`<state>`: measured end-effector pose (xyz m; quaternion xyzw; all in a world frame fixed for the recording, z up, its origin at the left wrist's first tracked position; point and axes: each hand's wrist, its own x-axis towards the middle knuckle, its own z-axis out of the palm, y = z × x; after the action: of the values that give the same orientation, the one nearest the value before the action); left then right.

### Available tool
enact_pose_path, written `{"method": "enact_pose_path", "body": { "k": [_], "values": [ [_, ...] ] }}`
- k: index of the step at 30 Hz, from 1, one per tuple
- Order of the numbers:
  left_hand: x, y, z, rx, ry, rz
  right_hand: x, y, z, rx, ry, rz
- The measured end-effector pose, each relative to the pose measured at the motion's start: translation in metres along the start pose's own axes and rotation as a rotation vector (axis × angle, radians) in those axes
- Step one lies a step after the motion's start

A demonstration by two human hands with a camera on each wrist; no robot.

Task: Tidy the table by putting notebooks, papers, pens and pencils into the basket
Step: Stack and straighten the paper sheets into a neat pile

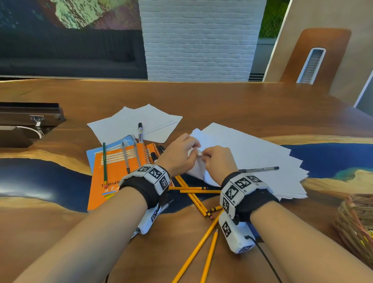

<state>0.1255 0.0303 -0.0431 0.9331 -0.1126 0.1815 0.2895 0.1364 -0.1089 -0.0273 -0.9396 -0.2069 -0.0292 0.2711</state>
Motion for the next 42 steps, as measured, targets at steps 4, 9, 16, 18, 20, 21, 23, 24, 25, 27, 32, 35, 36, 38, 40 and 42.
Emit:
{"method": "enact_pose_path", "body": {
  "k": [4, 9, 16, 18, 20, 21, 23, 24, 25, 27, 32, 35, 36, 38, 40, 42],
  "values": [
    [-0.001, 0.002, -0.001, 0.008, -0.036, -0.003, -0.002, 0.000, 0.000, 0.036, 0.030, 0.003],
    [0.003, -0.004, 0.002, 0.088, -0.028, -0.131, -0.007, -0.002, -0.007, 0.099, 0.230, 0.012],
    [0.003, -0.002, -0.001, 0.338, -0.200, -0.279, -0.028, -0.005, -0.030, 0.207, 0.543, -0.034],
    [0.003, 0.002, -0.004, 0.273, -0.154, -0.244, -0.033, -0.004, -0.041, 0.261, 0.607, -0.060],
    [0.003, 0.013, -0.012, 0.077, -0.051, -0.173, -0.036, -0.005, -0.058, 0.322, 0.710, -0.123],
    [0.004, 0.020, -0.018, -0.040, -0.001, -0.183, -0.036, -0.005, -0.069, 0.354, 0.756, -0.151],
    [0.011, 0.031, -0.031, -0.297, 0.114, -0.263, -0.035, -0.006, -0.091, 0.410, 0.838, -0.210],
    [0.014, 0.036, -0.038, -0.446, 0.163, -0.289, -0.035, -0.007, -0.102, 0.437, 0.882, -0.239],
    [0.018, 0.039, -0.045, -0.580, 0.183, -0.302, -0.036, -0.008, -0.112, 0.467, 0.930, -0.262],
    [0.021, 0.048, -0.058, -0.739, 0.137, -0.327, -0.038, -0.010, -0.129, 0.534, 1.016, -0.293],
    [0.024, 0.089, -0.078, -0.877, 0.124, -0.261, -0.050, -0.015, -0.155, 0.766, 1.058, -0.291],
    [0.028, 0.106, -0.088, -0.906, 0.283, -0.253, -0.056, -0.018, -0.163, 0.928, 1.024, -0.260],
    [0.029, 0.110, -0.092, -0.911, 0.336, -0.251, -0.059, -0.018, -0.165, 0.992, 1.006, -0.253],
    [0.030, 0.115, -0.101, -0.912, 0.423, -0.233, -0.062, -0.014, -0.169, 1.094, 0.920, -0.229],
    [0.029, 0.118, -0.106, -0.918, 0.483, -0.213, -0.064, -0.008, -0.168, 1.061, 0.775, -0.212],
    [0.025, 0.119, -0.105, -0.906, 0.505, -0.224, -0.065, -0.003, -0.164, 0.925, 0.632, -0.182]
  ]
}}
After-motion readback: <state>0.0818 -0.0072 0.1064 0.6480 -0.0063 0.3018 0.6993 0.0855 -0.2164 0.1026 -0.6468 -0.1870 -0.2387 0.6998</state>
